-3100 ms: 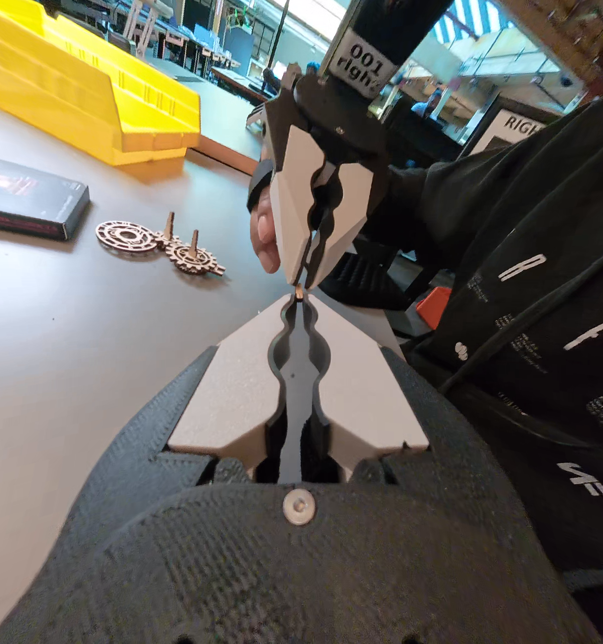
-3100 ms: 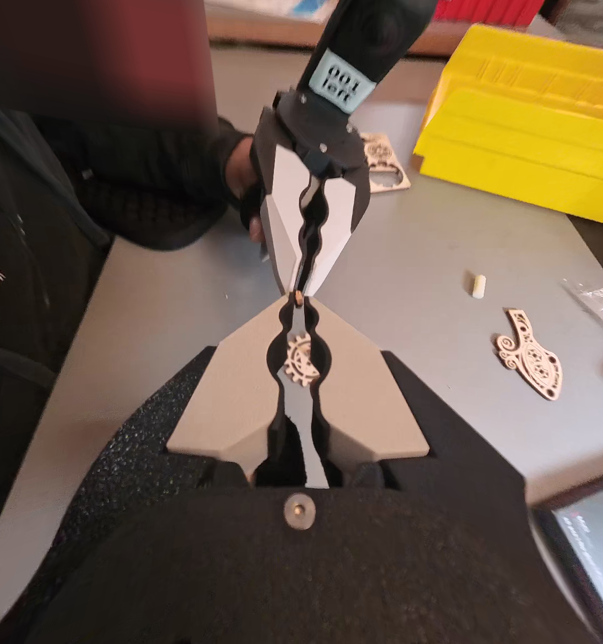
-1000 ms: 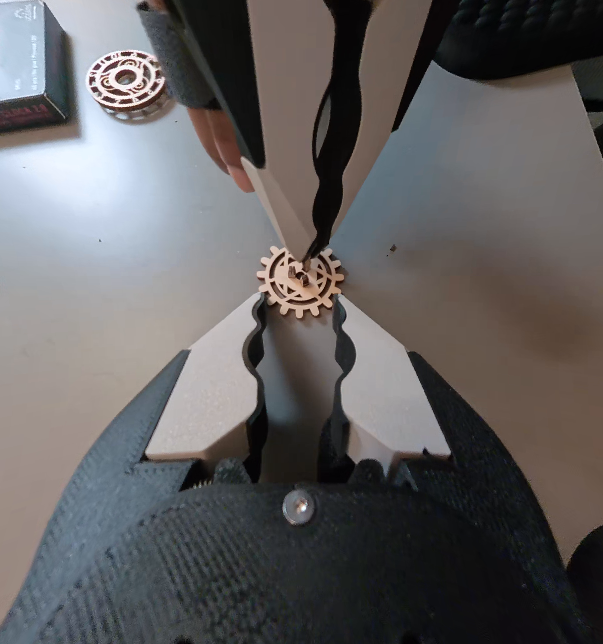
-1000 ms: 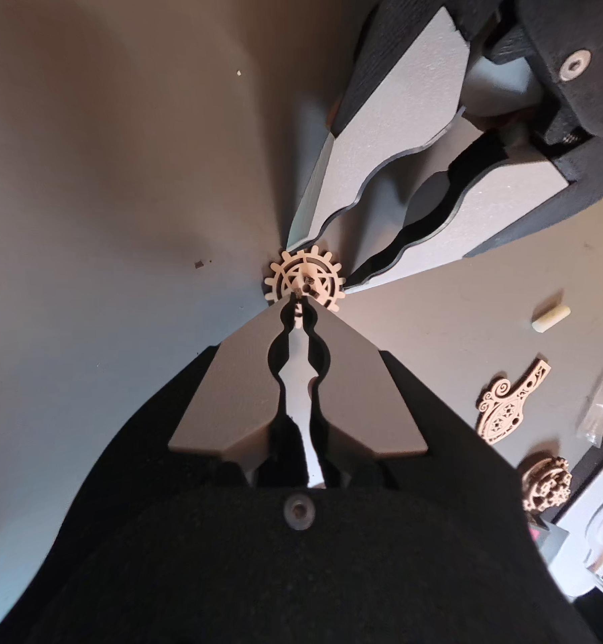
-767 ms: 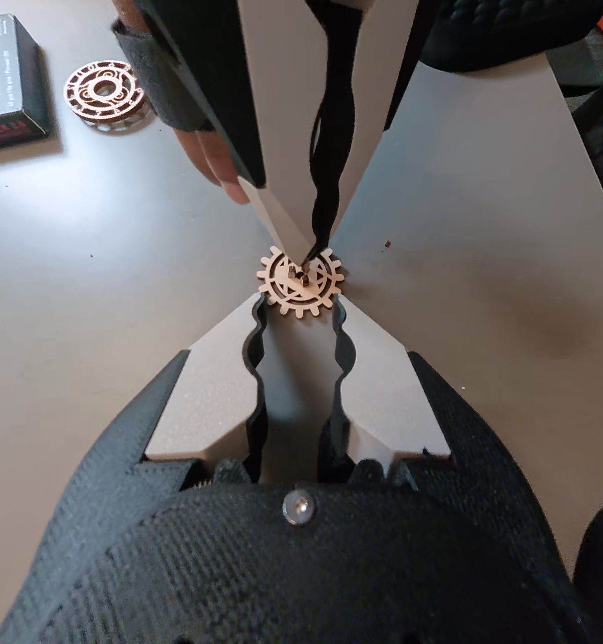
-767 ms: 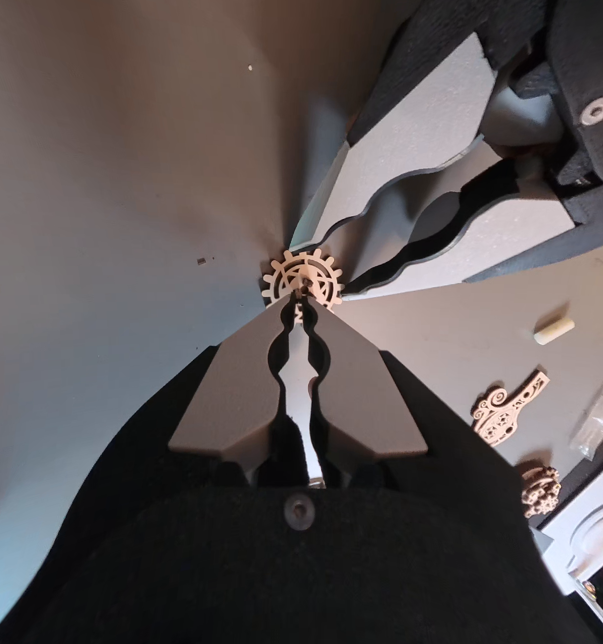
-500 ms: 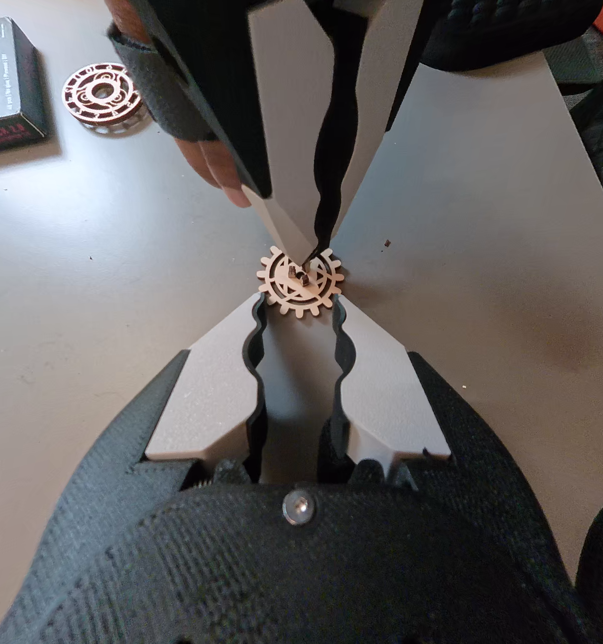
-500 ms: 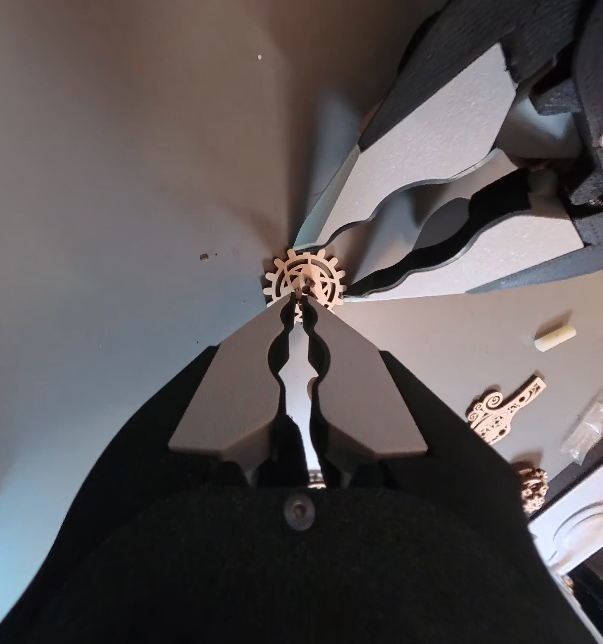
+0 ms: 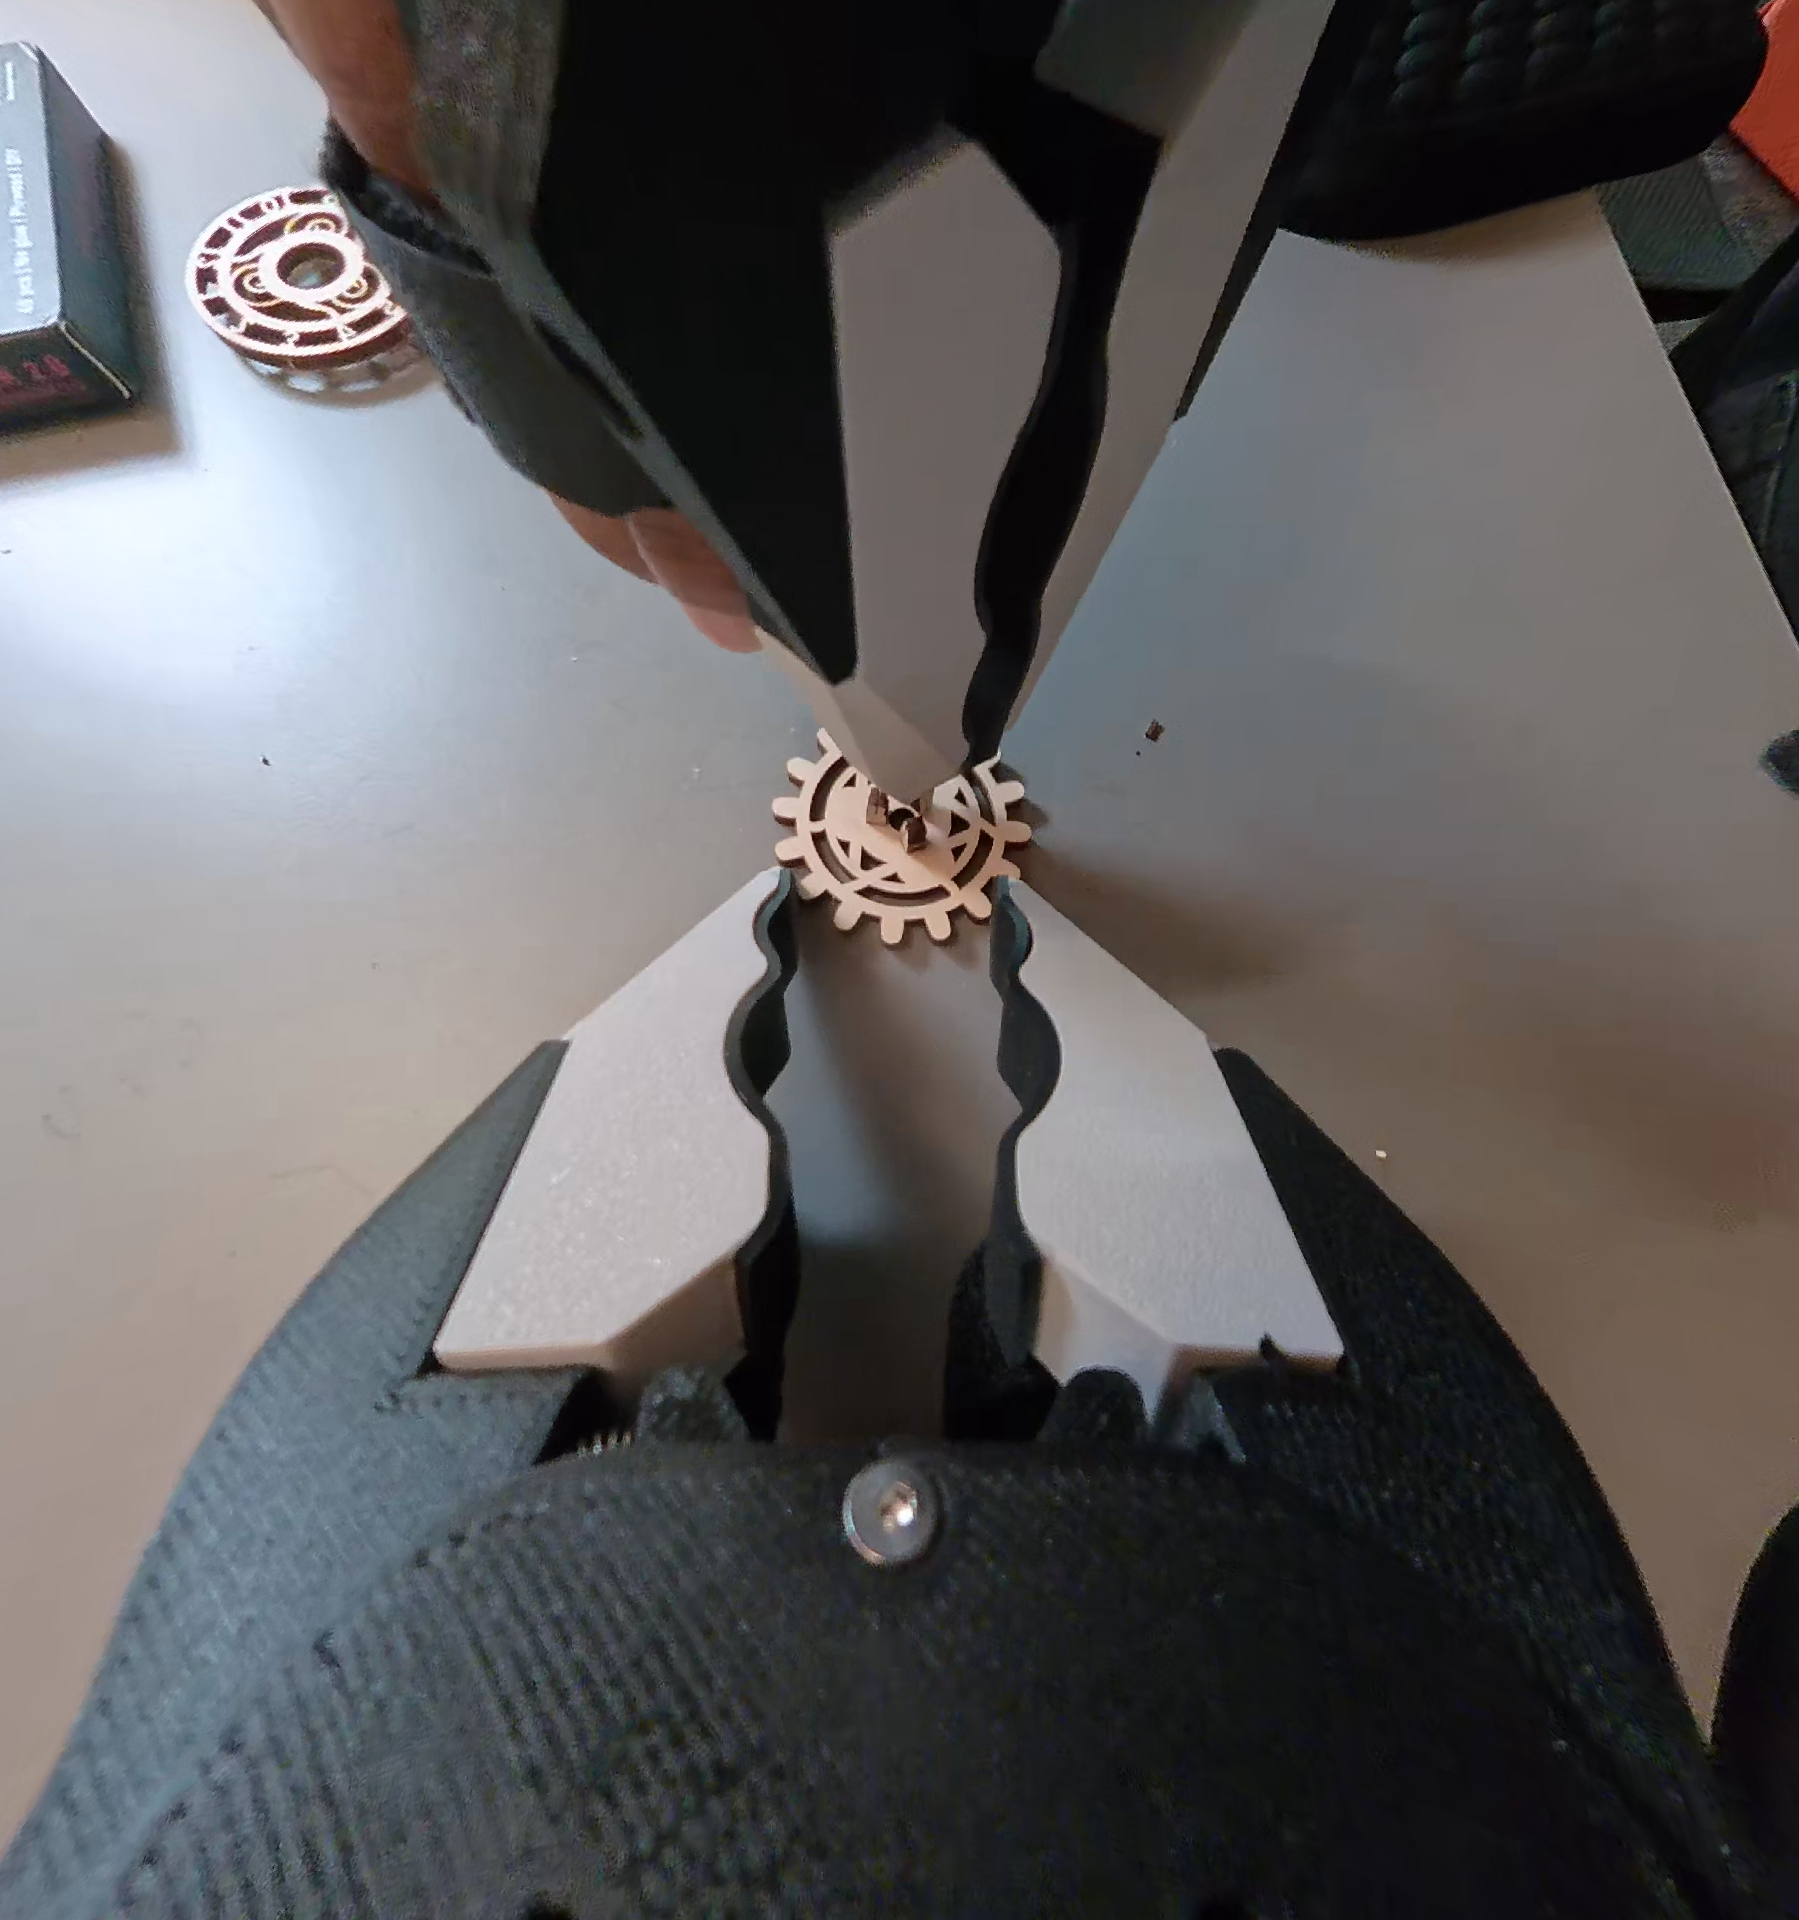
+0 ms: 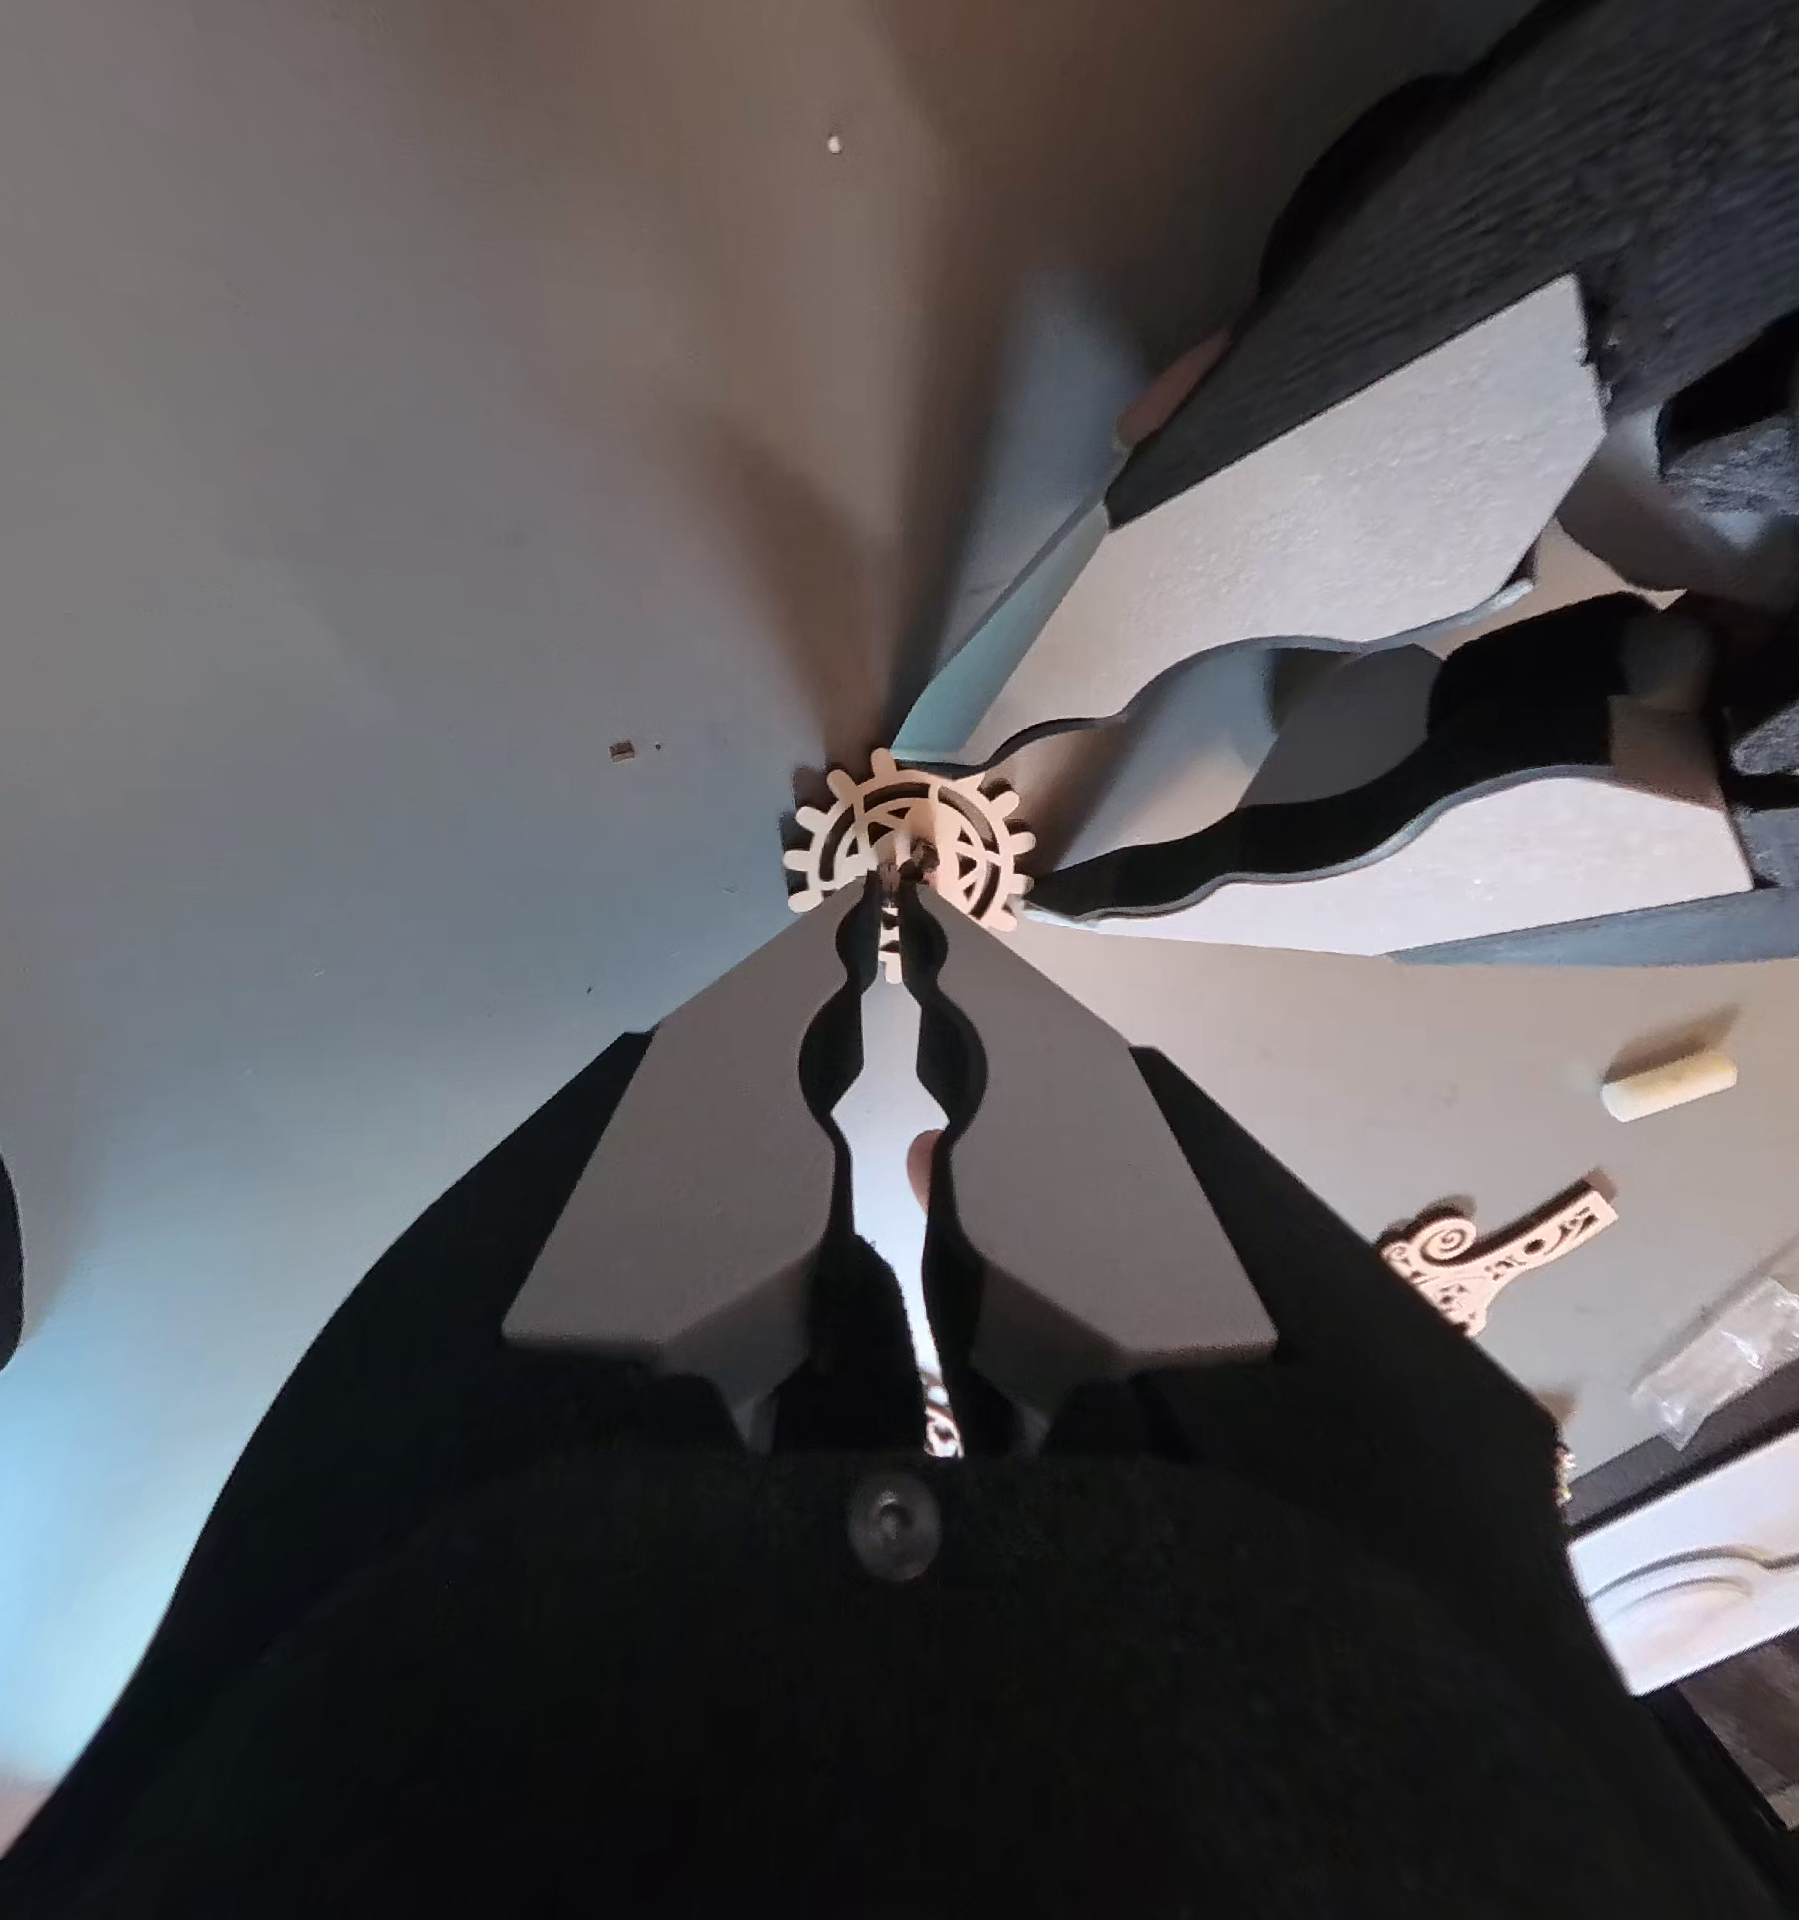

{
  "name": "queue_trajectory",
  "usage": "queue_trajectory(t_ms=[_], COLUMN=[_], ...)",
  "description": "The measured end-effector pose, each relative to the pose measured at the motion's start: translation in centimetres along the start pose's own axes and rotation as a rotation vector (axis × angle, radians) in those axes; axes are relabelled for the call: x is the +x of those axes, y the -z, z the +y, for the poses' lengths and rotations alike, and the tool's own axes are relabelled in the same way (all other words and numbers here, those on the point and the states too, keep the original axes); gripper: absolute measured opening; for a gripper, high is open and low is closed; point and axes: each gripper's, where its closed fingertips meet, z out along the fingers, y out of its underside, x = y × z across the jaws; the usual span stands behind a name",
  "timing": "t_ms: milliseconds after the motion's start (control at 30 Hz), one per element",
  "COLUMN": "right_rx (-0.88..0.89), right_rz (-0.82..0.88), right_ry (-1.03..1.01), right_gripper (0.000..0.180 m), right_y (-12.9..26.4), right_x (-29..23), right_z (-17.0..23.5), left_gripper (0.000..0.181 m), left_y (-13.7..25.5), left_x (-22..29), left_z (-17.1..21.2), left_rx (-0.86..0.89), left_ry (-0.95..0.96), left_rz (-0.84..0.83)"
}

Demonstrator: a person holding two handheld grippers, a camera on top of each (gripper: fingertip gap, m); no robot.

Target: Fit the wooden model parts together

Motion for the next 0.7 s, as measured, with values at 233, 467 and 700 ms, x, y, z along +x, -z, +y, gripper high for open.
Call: queue_trajectory(t_ms=[233,467,700], right_rx=[-0.012,-0.030,-0.063], right_rz=[-0.004,-0.021,-0.035], right_ry=[-0.034,-0.044,-0.041], right_gripper=[0.000,0.000,0.001], right_y=[0.00,-0.01,0.05], right_x=[0.10,0.09,0.05], right_z=[-0.22,-0.04,0.13], left_gripper=[0.036,0.036,0.036], left_y=[0.01,0.03,0.03], left_x=[-0.01,-0.01,-0.02], left_z=[0.02,0.04,0.07], left_rx=[-0.002,0.000,-0.001], left_ry=[0.012,0.014,0.007], left_rz=[-0.003,-0.012,-0.026])
